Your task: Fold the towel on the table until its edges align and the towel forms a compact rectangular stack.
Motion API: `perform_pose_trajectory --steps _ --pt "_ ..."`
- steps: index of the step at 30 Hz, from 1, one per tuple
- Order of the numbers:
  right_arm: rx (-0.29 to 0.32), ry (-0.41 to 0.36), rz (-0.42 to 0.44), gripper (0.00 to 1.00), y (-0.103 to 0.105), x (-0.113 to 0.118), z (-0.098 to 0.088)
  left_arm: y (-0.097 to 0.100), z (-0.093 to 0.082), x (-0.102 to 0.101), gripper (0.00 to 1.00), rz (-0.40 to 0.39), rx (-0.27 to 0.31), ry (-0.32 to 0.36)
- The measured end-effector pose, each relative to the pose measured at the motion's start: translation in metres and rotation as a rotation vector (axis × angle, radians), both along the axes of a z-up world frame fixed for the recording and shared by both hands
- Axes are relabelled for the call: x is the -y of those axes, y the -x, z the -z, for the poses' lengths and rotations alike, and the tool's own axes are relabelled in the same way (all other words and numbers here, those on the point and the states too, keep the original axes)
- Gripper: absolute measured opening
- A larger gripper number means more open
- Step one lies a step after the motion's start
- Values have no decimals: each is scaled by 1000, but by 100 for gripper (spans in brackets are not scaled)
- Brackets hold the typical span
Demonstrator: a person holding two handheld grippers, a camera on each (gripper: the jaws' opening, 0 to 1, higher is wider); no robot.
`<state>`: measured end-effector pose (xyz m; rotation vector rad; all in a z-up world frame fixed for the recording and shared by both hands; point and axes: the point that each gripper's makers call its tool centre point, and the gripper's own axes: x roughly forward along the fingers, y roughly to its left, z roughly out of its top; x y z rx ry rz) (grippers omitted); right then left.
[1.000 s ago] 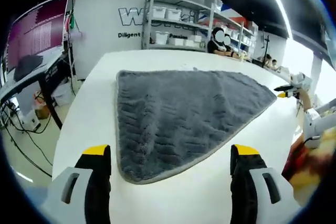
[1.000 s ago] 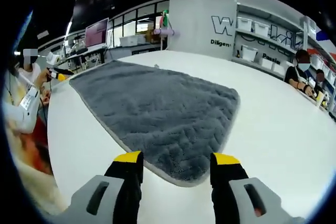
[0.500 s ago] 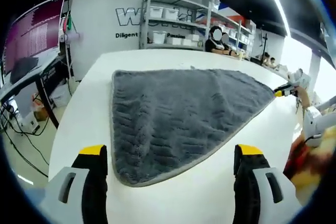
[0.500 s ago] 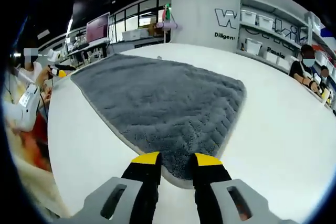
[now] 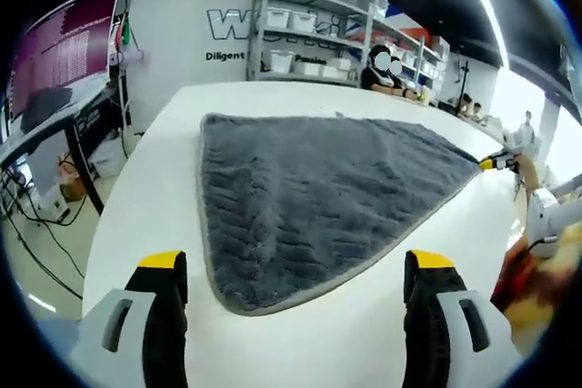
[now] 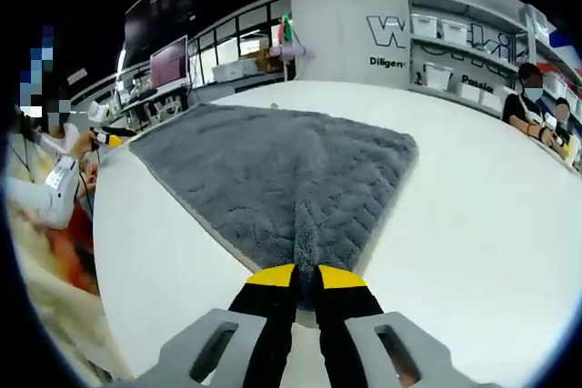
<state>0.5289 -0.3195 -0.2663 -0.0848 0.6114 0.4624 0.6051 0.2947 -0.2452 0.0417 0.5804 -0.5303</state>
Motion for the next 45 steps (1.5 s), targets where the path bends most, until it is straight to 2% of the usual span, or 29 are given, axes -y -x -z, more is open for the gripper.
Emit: perform_pose_trajectory --steps 10,13,15,18,21,24,26,31,34,37,45 --pt "-9 14 6 4 6 4 0 3 2 1 94 12 4 -14" --pt "-11 28 4 8 6 3 0 4 2 0 92 26 9 -27" --pt "-13 26 -6 19 9 1 -2 5 3 1 92 33 8 -33" --pt "31 41 -17 38 9 0 -8 6 1 3 89 52 18 -37" --pt "66 36 -6 46 11 0 -15 7 -1 6 85 74 28 -33" --pt "121 -7 -13 55 15 -2 -29 8 -1 8 80 93 26 -32" --pt "133 -18 -14 59 19 -4 -32 9 -3 7 75 98 24 -26" --pt "130 -8 -6 59 24 -5 -30 13 -7 6 61 119 40 -20" --pt "121 -4 -11 59 27 -5 -28 19 -7 5 56 150 38 -50" --pt "119 -2 -11 58 28 -6 -27 25 -2 4 52 164 -11 -50" --pt "116 9 -27 57 29 -6 -28 23 14 -5 49 148 -67 -96"
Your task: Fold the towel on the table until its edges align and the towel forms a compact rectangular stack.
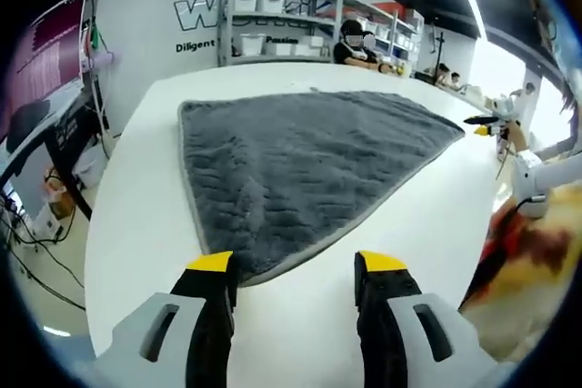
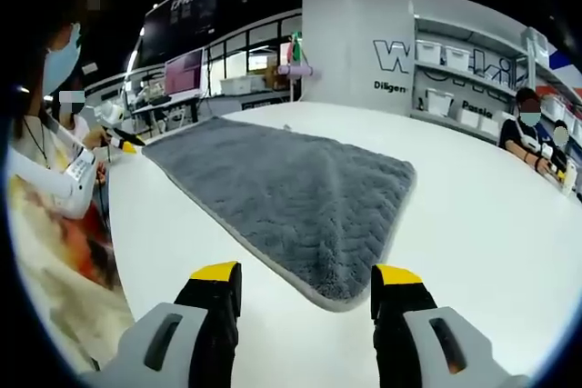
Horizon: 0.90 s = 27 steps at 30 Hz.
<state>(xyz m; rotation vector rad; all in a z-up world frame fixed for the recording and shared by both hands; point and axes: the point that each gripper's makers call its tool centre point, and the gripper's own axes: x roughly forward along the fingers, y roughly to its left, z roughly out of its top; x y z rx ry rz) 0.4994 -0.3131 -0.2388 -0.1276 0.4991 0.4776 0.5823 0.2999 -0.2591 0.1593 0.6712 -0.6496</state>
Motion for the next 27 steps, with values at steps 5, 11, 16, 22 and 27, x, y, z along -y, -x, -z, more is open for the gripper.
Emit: perform_pose_trajectory --steps 5,11,16,22,27 --pt "-9 24 -24 57 3 -4 3 0 4 0 45 10 -5 -23" --pt "-16 41 -49 57 4 -6 3 -1 5 -2 43 13 3 -36" --pt "-22 46 -54 57 4 -6 4 -1 5 -3 40 15 11 -40" --pt "-25 61 -67 46 4 -7 7 -1 6 -4 38 15 20 -63" --pt "-33 76 -84 34 5 -12 12 -2 6 -5 36 17 27 -69"
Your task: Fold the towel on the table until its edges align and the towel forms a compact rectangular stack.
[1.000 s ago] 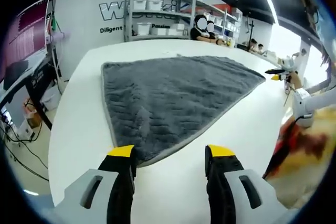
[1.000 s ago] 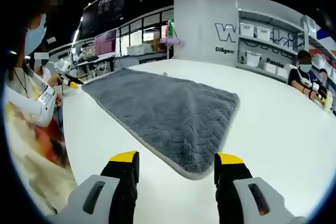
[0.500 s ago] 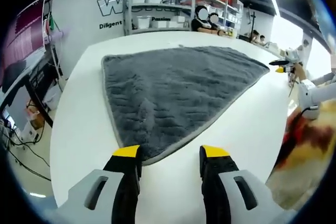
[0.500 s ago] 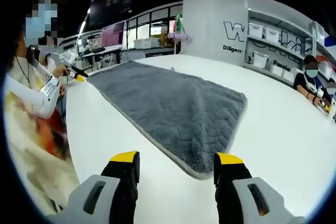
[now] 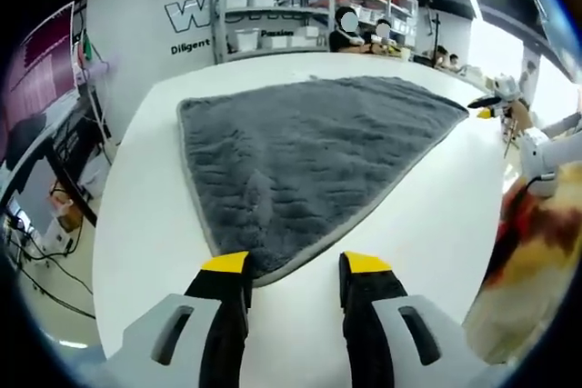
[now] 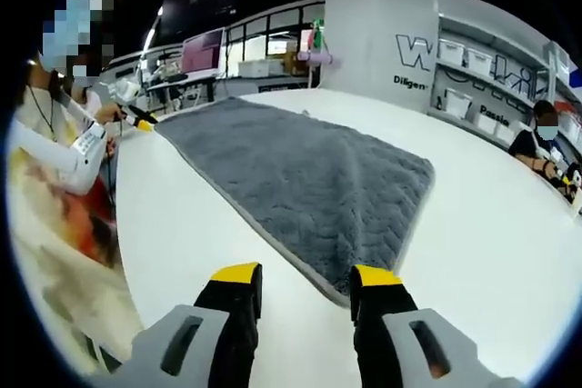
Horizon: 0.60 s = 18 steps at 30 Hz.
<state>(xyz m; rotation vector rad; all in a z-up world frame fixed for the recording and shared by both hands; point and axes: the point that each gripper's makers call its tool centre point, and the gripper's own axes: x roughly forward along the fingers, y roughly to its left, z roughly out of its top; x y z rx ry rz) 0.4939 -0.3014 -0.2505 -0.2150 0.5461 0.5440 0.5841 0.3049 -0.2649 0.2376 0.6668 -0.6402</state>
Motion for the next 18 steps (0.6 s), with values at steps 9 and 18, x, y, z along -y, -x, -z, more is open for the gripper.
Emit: perform_pose_trajectory --steps 9,18 --pt "-62 18 35 28 -2 9 12 -3 0 -3 31 -11 17 -12" --pt "-90 42 77 21 -9 16 18 -6 0 -7 27 -16 30 -14"
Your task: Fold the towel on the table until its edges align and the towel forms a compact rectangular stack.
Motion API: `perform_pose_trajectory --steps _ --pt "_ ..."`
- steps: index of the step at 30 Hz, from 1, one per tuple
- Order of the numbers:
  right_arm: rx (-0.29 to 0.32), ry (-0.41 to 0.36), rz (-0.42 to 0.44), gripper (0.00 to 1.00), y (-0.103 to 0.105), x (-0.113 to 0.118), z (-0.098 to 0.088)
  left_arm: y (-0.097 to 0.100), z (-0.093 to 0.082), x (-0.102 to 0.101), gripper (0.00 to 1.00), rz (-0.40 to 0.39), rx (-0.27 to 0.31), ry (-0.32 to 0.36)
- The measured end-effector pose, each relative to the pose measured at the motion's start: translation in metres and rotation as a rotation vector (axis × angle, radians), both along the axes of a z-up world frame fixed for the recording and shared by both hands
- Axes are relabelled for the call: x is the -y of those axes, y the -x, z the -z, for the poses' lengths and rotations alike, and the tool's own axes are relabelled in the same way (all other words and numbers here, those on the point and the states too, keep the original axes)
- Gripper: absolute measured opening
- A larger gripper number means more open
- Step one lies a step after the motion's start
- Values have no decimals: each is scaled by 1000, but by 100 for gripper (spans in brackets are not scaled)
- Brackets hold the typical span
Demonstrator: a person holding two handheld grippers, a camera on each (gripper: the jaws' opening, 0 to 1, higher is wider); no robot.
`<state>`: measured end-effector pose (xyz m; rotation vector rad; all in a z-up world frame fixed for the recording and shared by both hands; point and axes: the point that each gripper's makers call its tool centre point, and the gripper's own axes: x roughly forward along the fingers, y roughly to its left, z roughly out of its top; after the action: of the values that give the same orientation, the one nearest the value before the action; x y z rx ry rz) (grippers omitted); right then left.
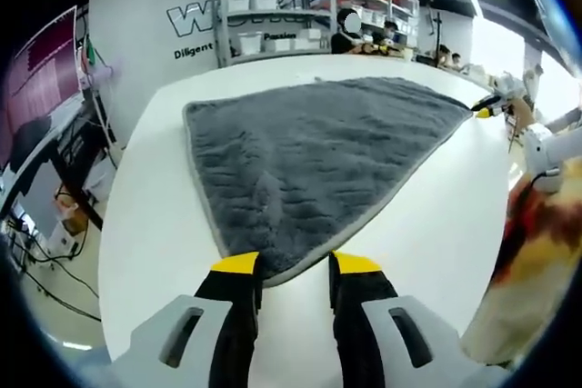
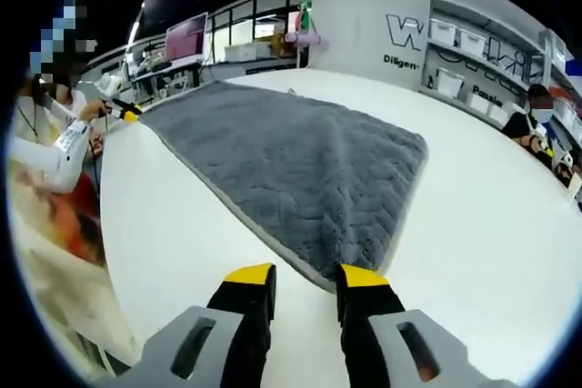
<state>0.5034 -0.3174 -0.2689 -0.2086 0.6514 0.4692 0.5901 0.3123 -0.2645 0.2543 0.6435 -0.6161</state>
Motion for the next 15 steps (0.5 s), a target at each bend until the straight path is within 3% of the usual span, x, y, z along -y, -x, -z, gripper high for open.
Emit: perform_pose_trajectory --steps 9,15 --pt "-16 47 43 1 -3 1 6 -4 -1 -2 16 0 36 -15" --pt "-18 83 53 0 -3 0 9 -4 -1 -2 10 6 46 -30"
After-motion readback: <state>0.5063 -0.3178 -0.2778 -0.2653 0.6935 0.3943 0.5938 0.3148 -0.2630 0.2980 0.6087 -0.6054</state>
